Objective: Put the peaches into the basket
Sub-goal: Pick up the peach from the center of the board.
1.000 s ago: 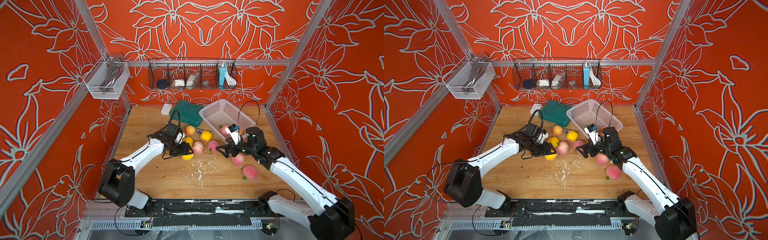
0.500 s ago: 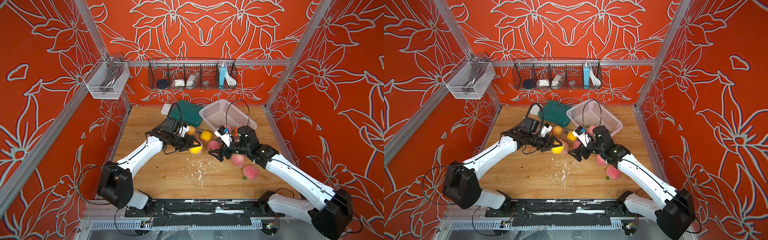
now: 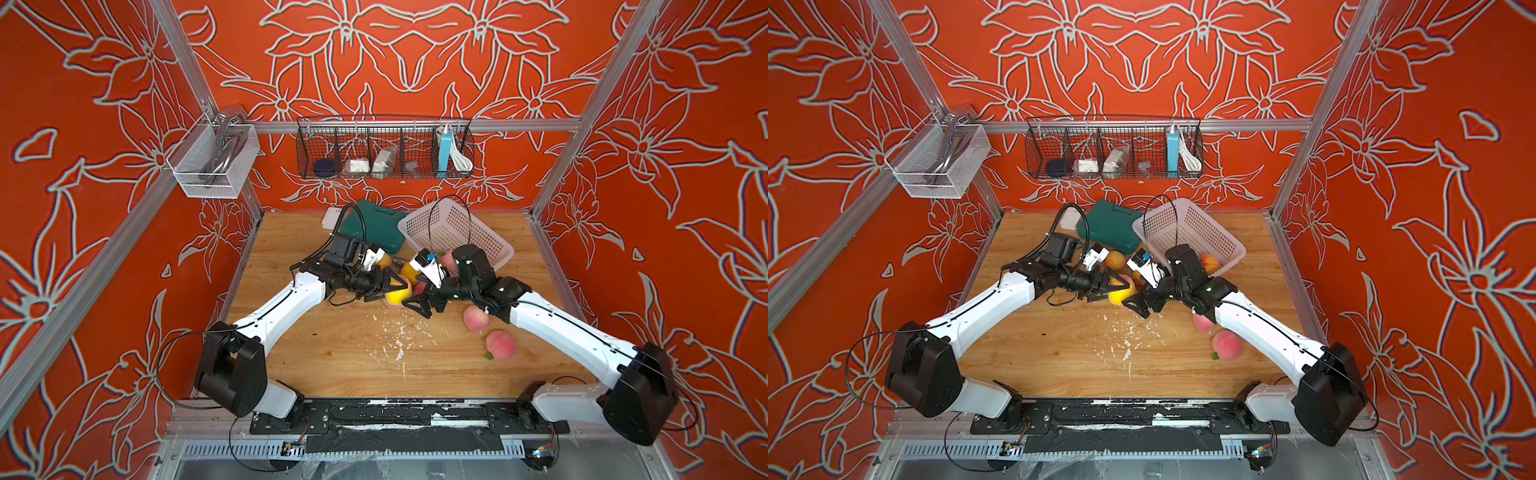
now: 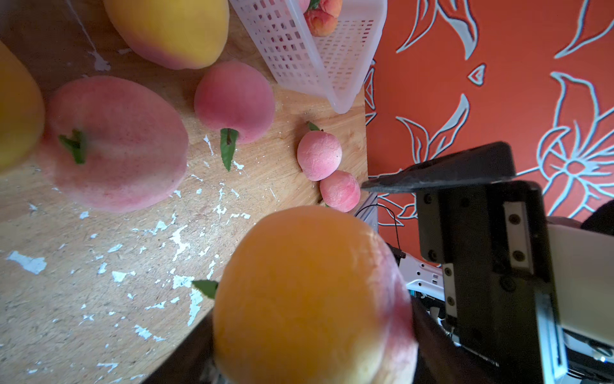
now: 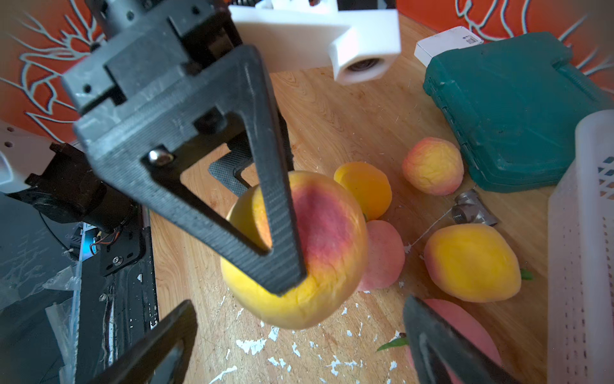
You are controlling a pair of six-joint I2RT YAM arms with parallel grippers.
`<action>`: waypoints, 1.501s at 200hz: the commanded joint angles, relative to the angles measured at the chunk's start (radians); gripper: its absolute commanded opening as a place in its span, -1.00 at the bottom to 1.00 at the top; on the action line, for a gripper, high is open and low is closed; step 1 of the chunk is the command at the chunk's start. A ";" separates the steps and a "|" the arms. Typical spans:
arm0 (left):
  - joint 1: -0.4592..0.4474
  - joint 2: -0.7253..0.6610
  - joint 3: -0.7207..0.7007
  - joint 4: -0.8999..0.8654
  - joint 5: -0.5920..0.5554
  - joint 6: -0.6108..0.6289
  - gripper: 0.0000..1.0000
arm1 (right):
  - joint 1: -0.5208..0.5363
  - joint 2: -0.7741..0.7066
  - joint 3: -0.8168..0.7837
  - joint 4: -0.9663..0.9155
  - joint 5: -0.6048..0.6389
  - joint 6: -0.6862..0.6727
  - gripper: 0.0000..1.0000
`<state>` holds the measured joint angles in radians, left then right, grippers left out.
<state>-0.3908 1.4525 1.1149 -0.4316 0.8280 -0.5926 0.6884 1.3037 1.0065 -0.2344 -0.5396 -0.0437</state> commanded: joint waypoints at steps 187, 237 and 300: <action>-0.010 0.004 0.045 0.040 0.072 -0.022 0.35 | 0.023 0.128 0.136 0.023 -0.016 -0.019 0.38; 0.004 -0.006 0.036 0.031 0.016 -0.028 0.78 | 0.022 0.121 0.149 -0.024 0.043 -0.045 0.33; 0.125 -0.064 -0.056 0.070 -0.001 -0.065 0.84 | -0.037 0.089 0.171 -0.092 0.079 -0.069 0.35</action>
<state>-0.3115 1.4261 1.0893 -0.3721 0.8471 -0.6476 0.6781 1.4204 1.1290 -0.2783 -0.4904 -0.0883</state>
